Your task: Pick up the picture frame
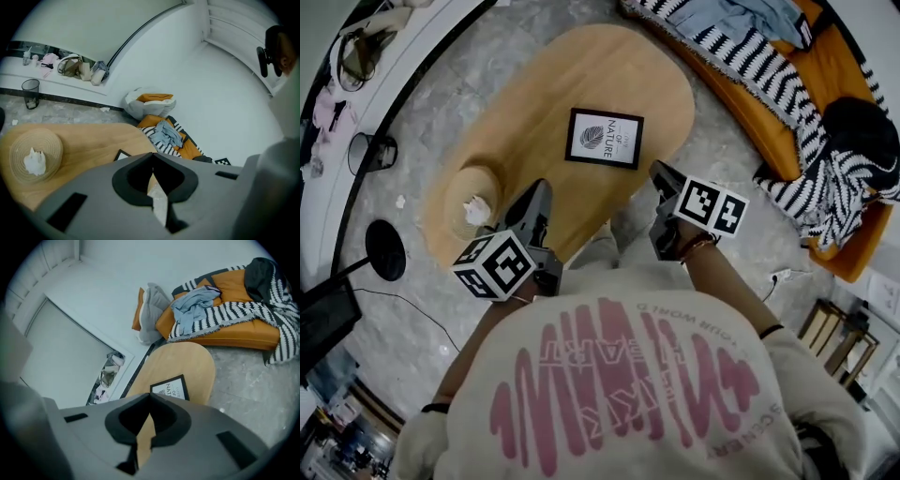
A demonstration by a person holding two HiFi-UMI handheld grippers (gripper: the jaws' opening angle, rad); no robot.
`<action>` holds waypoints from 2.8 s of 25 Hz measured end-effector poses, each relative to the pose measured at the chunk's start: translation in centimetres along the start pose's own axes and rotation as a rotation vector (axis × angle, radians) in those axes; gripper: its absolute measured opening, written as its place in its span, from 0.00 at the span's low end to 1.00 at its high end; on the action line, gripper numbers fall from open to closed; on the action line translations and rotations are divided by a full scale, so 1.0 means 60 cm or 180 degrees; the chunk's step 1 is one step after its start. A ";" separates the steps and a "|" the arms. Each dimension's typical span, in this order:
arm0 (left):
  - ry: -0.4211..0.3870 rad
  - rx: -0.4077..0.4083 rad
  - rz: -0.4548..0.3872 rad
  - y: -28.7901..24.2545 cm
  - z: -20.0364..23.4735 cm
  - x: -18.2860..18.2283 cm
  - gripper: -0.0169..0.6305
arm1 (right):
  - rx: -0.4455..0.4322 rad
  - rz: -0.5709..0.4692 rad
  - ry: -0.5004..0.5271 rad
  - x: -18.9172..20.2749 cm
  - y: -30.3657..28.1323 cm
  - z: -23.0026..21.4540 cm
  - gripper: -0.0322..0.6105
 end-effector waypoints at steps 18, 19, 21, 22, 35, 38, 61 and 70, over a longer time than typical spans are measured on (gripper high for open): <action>0.0379 -0.0543 0.0643 -0.097 0.088 0.088 0.03 | 0.0666 0.0768 0.0118 0.001 -0.206 -0.157 0.06; 0.0393 -0.0560 0.0673 -0.103 0.087 0.088 0.03 | 0.0667 0.0823 0.0149 -0.007 -0.219 -0.160 0.08; 0.0435 -0.0599 0.0686 -0.113 0.084 0.085 0.03 | 0.0696 0.0898 0.0191 -0.025 -0.243 -0.165 0.16; 0.0468 -0.0625 0.0678 -0.118 0.083 0.083 0.03 | 0.0714 0.0922 0.0211 -0.034 -0.253 -0.167 0.18; 0.0694 -0.0907 0.0592 -0.179 0.079 0.042 0.03 | 0.1458 0.1277 0.0700 -0.074 -0.332 -0.192 0.32; 0.0729 -0.0927 0.0578 -0.189 0.075 0.038 0.03 | 0.1611 0.1236 0.0693 -0.075 -0.336 -0.191 0.31; 0.0627 -0.0912 0.0386 -0.155 0.070 0.016 0.03 | 0.1742 0.1004 -0.0151 -0.078 -0.299 -0.217 0.16; 0.0438 -0.0791 0.0212 -0.113 0.064 -0.008 0.03 | 0.1642 0.0729 -0.0935 -0.063 -0.235 -0.204 0.16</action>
Point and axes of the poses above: the fingertips, and each gripper's own axes: y backward along the fingers, z to its left, x out of its underside, the point moved 7 cm from there along y, backward along the fingers, and after that the axes turned 11 degrees about -y, right-handed, at the moved point
